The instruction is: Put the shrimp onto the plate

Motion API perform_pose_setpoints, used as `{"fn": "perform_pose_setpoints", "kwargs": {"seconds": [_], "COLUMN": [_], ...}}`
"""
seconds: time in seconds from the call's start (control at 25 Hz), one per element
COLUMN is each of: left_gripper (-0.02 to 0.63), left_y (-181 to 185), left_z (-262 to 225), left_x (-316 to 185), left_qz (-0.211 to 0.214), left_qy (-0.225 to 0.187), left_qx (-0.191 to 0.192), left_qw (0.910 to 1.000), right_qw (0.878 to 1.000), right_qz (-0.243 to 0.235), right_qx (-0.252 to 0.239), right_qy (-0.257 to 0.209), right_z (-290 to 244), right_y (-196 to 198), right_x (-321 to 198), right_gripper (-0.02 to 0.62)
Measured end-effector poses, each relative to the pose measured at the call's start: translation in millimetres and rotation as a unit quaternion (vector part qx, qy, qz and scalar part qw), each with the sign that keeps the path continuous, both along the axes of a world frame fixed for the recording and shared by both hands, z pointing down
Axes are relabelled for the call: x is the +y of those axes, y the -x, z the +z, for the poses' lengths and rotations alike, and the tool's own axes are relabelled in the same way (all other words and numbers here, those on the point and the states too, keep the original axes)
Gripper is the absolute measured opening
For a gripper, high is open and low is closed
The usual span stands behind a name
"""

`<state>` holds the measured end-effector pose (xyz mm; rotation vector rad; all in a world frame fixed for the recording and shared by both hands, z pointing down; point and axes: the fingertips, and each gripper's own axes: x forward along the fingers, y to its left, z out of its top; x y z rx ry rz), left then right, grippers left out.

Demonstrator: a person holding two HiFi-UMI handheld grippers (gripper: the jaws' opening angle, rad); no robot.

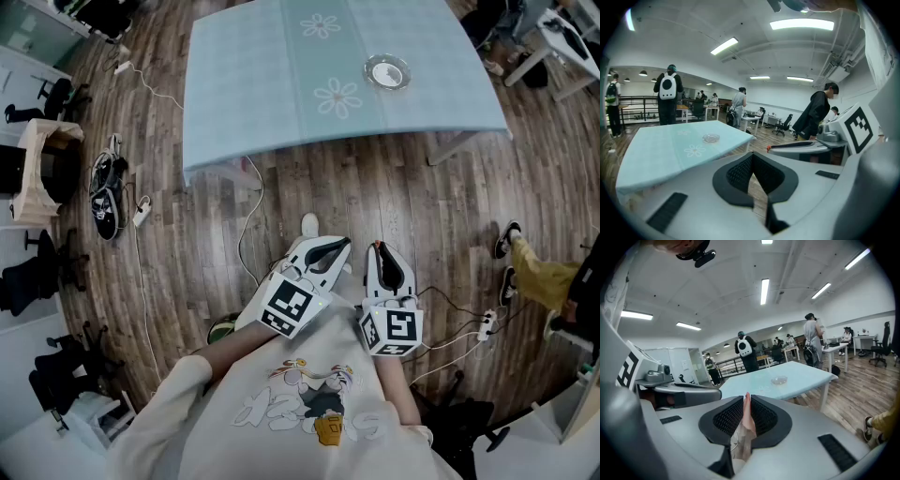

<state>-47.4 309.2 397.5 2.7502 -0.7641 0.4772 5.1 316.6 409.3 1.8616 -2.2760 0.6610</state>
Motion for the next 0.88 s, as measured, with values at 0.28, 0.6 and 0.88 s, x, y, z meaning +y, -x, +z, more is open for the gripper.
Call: {"fn": "perform_pose_setpoints", "kwargs": {"seconds": [0.28,0.6,0.88], "left_gripper": [0.003,0.003,0.003], "left_y": [-81,-92,-87], "left_z": [-17,-13,-7], "left_x": [53,80,81], "left_qz": [0.061,0.062,0.056], "left_qy": [-0.017,-0.036,-0.038], "left_qx": [-0.010,-0.027,-0.040], "left_qw": [0.9980,0.9971,0.9969], "right_qw": [0.999,0.995,0.997], "right_qz": [0.035,0.048,0.016], "right_qx": [-0.016,-0.049,-0.041], "right_qy": [-0.015,-0.067,-0.071], "right_z": [-4,-16,-9], "right_y": [-56,-75,-64], "right_x": [77,89,94], "right_gripper": [0.067,0.067,0.067]}}
